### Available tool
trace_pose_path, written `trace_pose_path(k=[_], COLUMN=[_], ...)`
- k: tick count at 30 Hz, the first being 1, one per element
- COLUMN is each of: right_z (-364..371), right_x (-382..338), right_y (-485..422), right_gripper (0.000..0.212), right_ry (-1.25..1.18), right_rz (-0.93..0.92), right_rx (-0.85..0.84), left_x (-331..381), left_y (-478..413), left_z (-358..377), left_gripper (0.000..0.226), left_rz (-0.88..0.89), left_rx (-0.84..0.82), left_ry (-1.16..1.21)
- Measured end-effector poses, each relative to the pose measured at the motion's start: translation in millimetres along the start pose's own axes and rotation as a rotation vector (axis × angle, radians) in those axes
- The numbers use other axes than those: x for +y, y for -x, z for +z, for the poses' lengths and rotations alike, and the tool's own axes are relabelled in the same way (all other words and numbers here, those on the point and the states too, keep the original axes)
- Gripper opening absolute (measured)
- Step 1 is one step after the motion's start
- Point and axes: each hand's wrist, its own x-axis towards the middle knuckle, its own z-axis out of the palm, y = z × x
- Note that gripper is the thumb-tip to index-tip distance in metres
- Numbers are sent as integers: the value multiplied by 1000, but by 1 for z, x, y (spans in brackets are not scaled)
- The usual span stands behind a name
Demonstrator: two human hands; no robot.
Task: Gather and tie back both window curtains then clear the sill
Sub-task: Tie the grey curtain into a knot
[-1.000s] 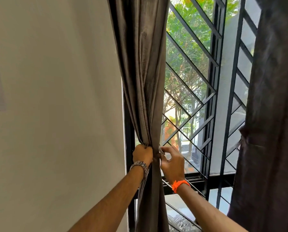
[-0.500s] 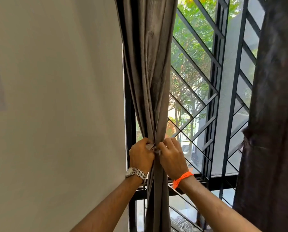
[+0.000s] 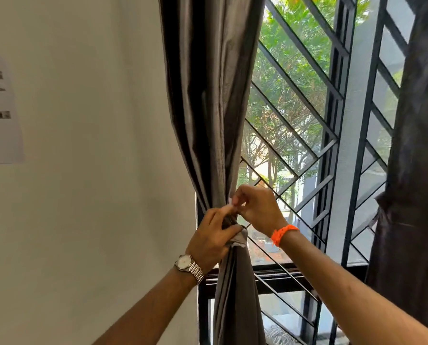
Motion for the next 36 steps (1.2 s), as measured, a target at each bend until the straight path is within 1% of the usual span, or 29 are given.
trace_pose_path(k=[2, 5, 7, 9, 12, 14, 16, 18, 20, 21, 22, 24, 26, 29, 31, 33, 36], right_z=[-5, -11, -9, -7, -7, -5, -1, 2, 5, 8, 11, 17, 19, 19, 23, 28, 30], right_x=[0, -1, -1, 0, 3, 3, 4, 9, 13, 14, 13, 10, 6, 5, 8, 12, 16], right_y=[0, 6, 13, 18, 20, 24, 28, 34, 43, 47, 50, 55, 52, 45, 41, 37, 29], right_gripper=[18, 17, 19, 23, 29, 27, 22, 18, 30, 36, 37, 27, 20, 21, 18, 15, 17], right_ry=[-48, -212, -323, -384, -475, -573, -757, -880, -922, -915, -878, -724, -589, -422, -327, -242, -113], right_rz=[27, 100, 148, 181, 233, 290, 364, 421, 434, 415, 377, 283, 226, 170, 117, 68, 16], right_rx=[-42, -114, -153, -177, -211, -224, -215, -190, -181, -182, -172, -101, -29, 6, 32, 55, 68], left_x=[-1, 2, 4, 4, 2, 1, 0, -2, -5, -6, -7, -6, -3, -1, 0, 1, -1], left_y=[-1, 0, -1, -2, -2, -4, -6, -6, -5, -4, -3, -2, -1, 0, 0, -1, -1], left_z=[-1, -3, -4, -4, -3, -4, -4, -3, -2, 0, 1, 2, 3, 4, 6, 7, 6], left_gripper=[21, 20, 16, 15, 17, 16, 17, 19, 14, 10, 9, 19, 21, 21, 24, 29, 28], left_rz=[-10, -71, -133, -166, -126, -130, -118, -115, -183, -237, -299, -390, -428, -501, -576, -638, -724], left_rx=[-36, -43, -46, -70, -103, -79, -14, 50, 90, 114, 143, 197, 235, 289, 317, 334, 339], left_ry=[-15, 48, 96, 131, 104, 110, 105, 101, 154, 195, 241, 307, 349, 404, 427, 453, 498])
